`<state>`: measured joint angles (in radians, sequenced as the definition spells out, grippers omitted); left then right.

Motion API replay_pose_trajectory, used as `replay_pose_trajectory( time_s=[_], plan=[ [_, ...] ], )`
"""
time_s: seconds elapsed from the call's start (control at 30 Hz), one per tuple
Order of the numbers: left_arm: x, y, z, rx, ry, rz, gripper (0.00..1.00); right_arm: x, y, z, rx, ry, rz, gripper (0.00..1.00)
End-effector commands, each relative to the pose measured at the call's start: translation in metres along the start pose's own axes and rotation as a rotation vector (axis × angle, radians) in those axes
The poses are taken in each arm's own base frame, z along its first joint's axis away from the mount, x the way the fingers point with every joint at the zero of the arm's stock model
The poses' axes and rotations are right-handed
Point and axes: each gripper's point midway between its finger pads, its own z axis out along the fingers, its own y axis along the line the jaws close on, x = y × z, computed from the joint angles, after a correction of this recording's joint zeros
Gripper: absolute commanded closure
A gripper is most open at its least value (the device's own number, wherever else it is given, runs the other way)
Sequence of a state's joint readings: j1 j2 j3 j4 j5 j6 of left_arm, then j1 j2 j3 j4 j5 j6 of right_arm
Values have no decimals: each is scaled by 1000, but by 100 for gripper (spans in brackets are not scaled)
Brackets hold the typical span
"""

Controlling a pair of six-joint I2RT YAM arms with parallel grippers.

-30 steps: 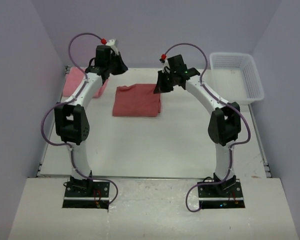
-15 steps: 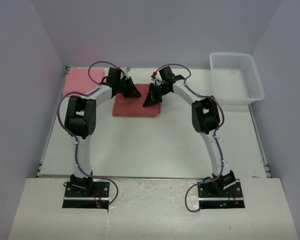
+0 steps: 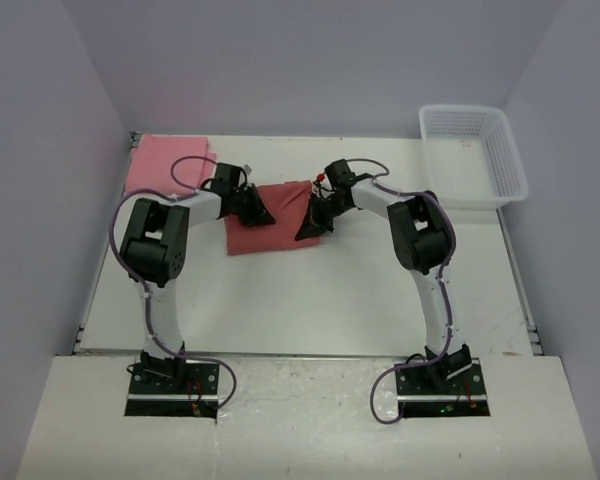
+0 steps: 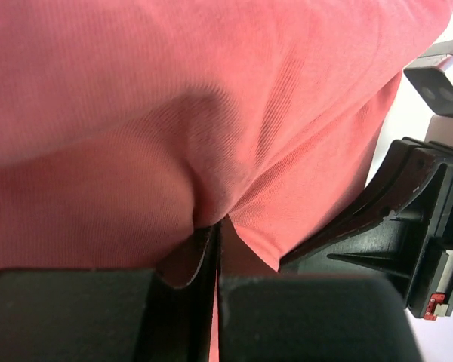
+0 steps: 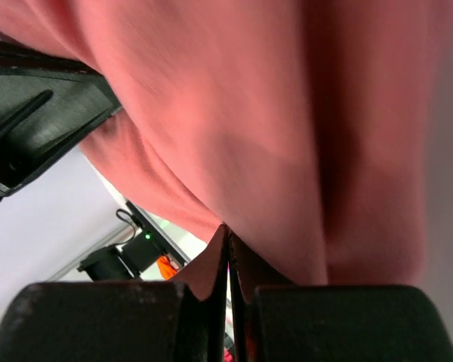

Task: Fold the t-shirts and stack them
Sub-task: Smooth out wrinkles on the folded tshirt

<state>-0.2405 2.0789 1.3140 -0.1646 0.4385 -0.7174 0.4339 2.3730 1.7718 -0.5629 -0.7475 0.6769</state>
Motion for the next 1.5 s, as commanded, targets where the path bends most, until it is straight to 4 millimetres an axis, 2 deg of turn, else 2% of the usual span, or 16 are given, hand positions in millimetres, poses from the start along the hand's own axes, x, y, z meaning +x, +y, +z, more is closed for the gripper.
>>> replay_pose_trajectory(
  time_s=[0.0, 0.27, 0.33, 0.4, 0.53, 0.67, 0.77, 0.8, 0.87, 0.93, 1.03, 1.07, 1.1, 1.13, 1.2, 1.47],
  plan=[
    [35, 25, -4, -105, 47, -45, 100, 11, 1, -11, 50, -56, -22, 100],
    [79, 2, -23, -72, 77, 38, 100, 78, -11, -9, 88, -60, -50, 100],
    [101, 5, -24, -81, 104, 50, 100, 98, -24, -3, 125, -47, -36, 100],
    [121, 3, -31, -74, 122, 70, 100, 108, -21, -5, 122, -73, -51, 100],
    [155, 2, -47, -63, 136, 93, 100, 154, -39, -3, 176, -60, -69, 100],
    [179, -12, -75, -28, 122, 144, 100, 187, -37, -13, 184, -88, -145, 100],
    [178, -40, -99, -7, 54, 249, 100, 208, -21, -31, 216, -134, -270, 100],
    [174, -47, -106, -5, 33, 270, 100, 215, 0, -42, 188, -163, -334, 100],
    [159, -67, -128, 1, -32, 308, 100, 216, 7, -59, 230, -209, -379, 100],
    [148, -78, -142, 5, -76, 328, 100, 212, 32, -78, 206, -260, -432, 93],
    [128, -80, -157, -82, -136, 344, 98, 190, 41, -95, 296, -338, -484, 71],
    [126, -75, -156, -120, -125, 345, 98, 183, 37, -96, 338, -343, -487, 53],
    [124, -71, -155, -147, -124, 342, 98, 167, 43, -102, 354, -368, -510, 52],
    [126, -64, -148, -174, -100, 334, 98, 159, 41, -100, 373, -370, -507, 53],
    [130, -57, -141, -206, -66, 316, 100, 136, 34, -95, 428, -383, -488, 100],
    [142, -26, -124, -308, 8, 238, 100, 85, 11, -59, 456, -327, -408, 100]
  ],
)
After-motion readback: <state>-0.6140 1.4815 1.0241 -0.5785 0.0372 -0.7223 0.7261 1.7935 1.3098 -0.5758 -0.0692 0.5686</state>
